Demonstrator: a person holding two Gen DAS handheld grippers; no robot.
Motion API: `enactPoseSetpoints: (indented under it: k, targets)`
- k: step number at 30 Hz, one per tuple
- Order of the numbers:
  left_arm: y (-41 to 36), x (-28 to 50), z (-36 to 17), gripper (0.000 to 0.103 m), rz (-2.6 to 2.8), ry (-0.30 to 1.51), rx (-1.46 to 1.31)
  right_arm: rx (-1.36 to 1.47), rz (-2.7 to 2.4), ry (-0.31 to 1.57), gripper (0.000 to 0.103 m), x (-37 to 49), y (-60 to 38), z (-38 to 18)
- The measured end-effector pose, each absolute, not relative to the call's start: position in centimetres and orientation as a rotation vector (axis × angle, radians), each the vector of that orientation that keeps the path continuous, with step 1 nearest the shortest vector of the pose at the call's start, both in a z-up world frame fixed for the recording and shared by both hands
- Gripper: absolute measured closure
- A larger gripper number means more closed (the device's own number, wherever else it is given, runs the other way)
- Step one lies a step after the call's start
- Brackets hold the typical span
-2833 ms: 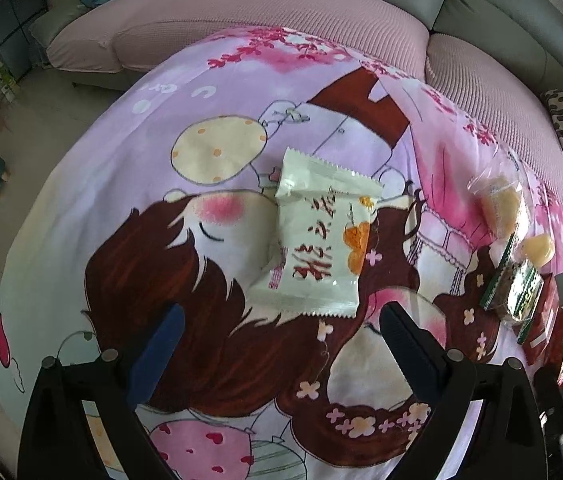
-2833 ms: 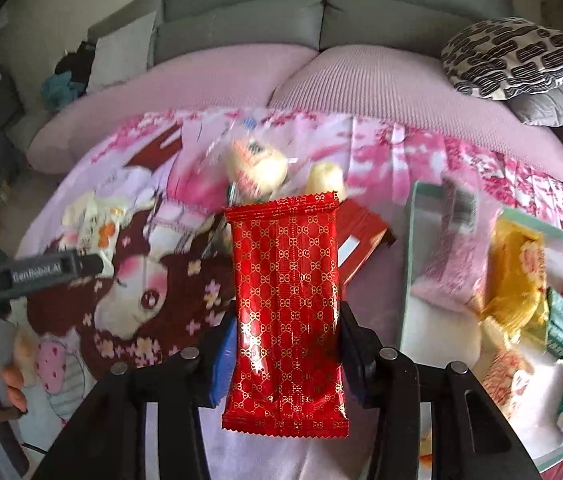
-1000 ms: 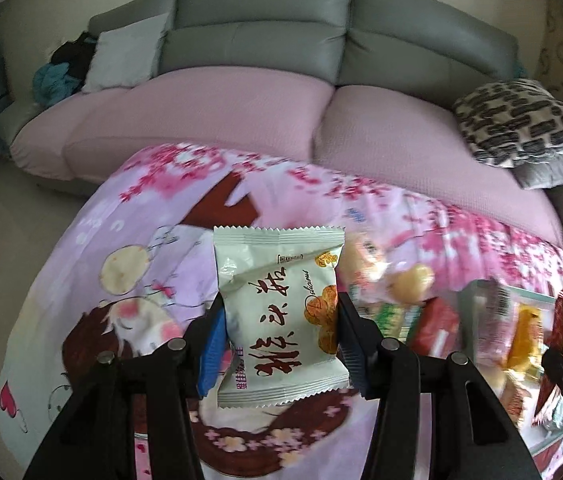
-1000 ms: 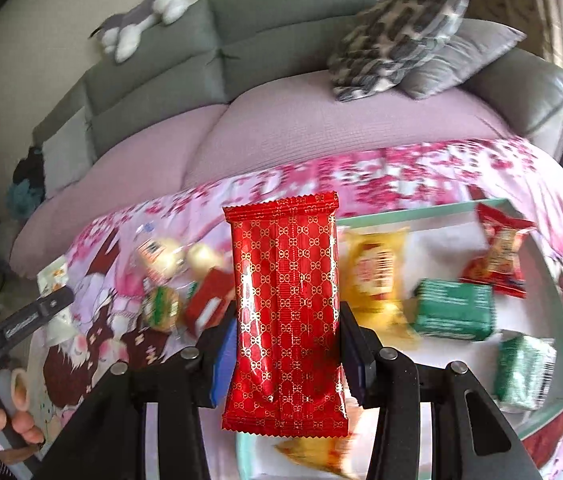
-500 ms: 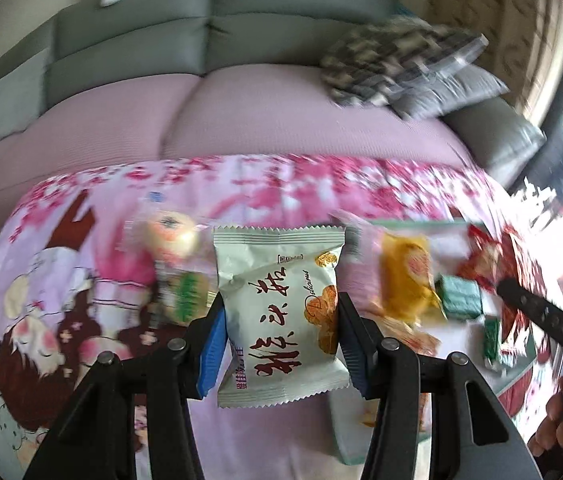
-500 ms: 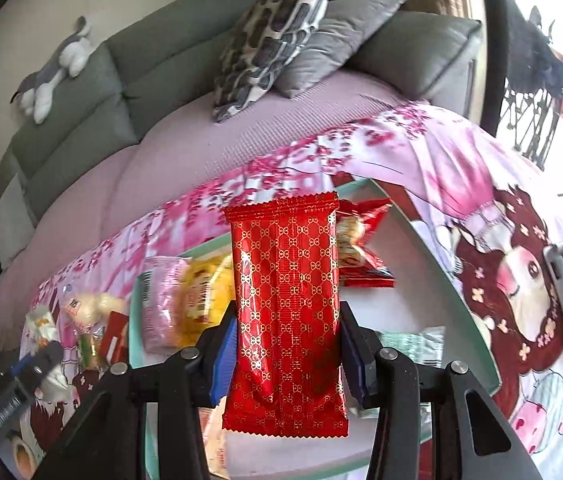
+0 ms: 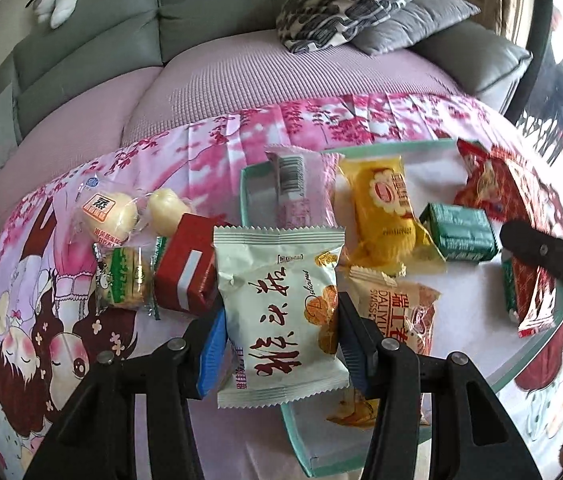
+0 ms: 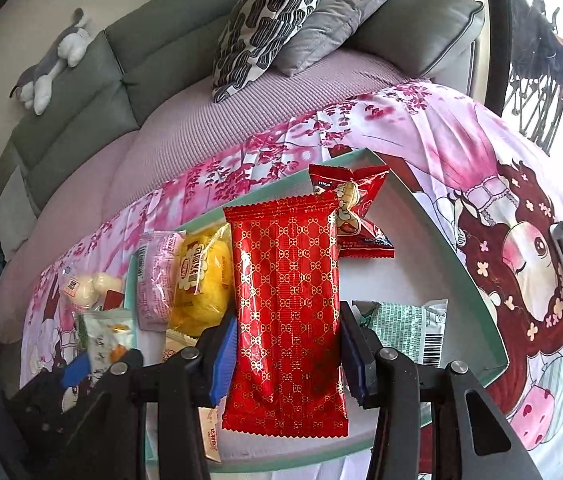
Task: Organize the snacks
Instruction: 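Carry the white-green bag and red bag over the teal tray and lower them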
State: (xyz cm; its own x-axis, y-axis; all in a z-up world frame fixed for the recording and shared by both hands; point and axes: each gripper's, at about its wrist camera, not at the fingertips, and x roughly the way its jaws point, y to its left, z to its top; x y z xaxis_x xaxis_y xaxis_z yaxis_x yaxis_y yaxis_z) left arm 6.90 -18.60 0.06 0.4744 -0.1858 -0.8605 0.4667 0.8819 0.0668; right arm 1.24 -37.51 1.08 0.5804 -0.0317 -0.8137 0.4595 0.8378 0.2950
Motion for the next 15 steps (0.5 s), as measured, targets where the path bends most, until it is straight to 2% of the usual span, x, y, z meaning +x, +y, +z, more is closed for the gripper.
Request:
enactPoseSetpoints:
  k: [15]
  targets:
    - [-21.1, 5.5, -1.8, 0.050, -0.435, 1.030, 0.382, 0.573, -0.315, 0.940, 0.055, 1.0, -39.5, -0.1]
